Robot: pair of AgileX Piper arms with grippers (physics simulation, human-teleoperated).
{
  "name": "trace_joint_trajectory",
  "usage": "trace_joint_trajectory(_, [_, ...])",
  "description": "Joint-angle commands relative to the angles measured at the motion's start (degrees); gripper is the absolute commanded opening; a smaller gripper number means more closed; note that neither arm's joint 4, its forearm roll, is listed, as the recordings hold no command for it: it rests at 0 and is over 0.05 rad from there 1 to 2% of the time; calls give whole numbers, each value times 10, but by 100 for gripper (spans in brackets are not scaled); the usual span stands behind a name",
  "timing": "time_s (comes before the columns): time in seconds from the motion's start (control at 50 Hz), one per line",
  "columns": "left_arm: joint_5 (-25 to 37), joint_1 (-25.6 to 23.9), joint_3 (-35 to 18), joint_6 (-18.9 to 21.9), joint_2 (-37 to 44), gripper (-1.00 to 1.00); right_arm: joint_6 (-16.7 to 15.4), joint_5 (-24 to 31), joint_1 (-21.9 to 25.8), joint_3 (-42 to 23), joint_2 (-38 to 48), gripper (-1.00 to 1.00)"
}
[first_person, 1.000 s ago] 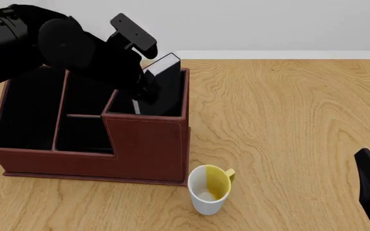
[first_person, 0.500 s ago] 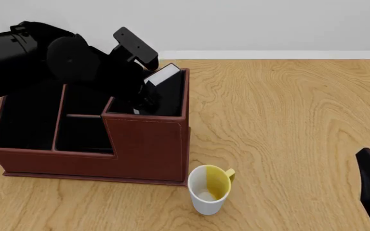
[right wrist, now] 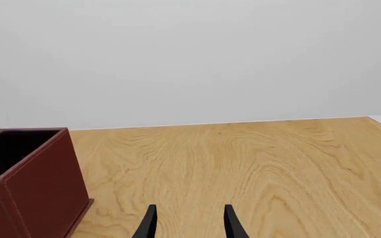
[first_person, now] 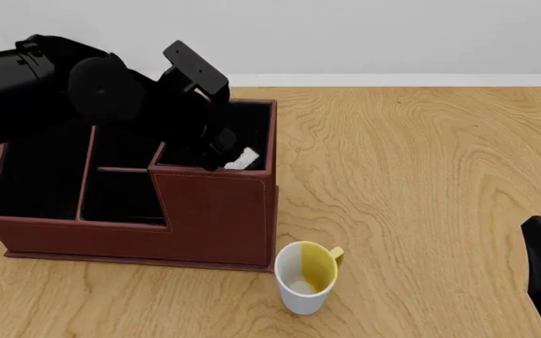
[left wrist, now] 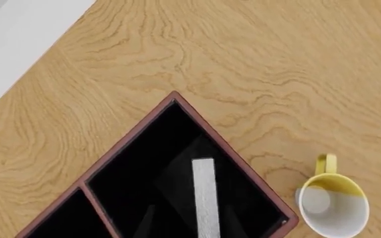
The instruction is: Pick up the book and place it in the right compartment of the caddy.
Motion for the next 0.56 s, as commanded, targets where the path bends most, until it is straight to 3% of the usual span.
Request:
trace_joint_trajectory(0.02, [-2,1,-8,6,1,100,2,-2,0,2,0,100])
trace_joint_trajectory(0.36, [1,-2,-17,8,0,100,2,0,-1,0,0,100])
trace_joint_trajectory(0.56, [26,-5,-52,7,-11,100,2,0,-1,-1,0,100])
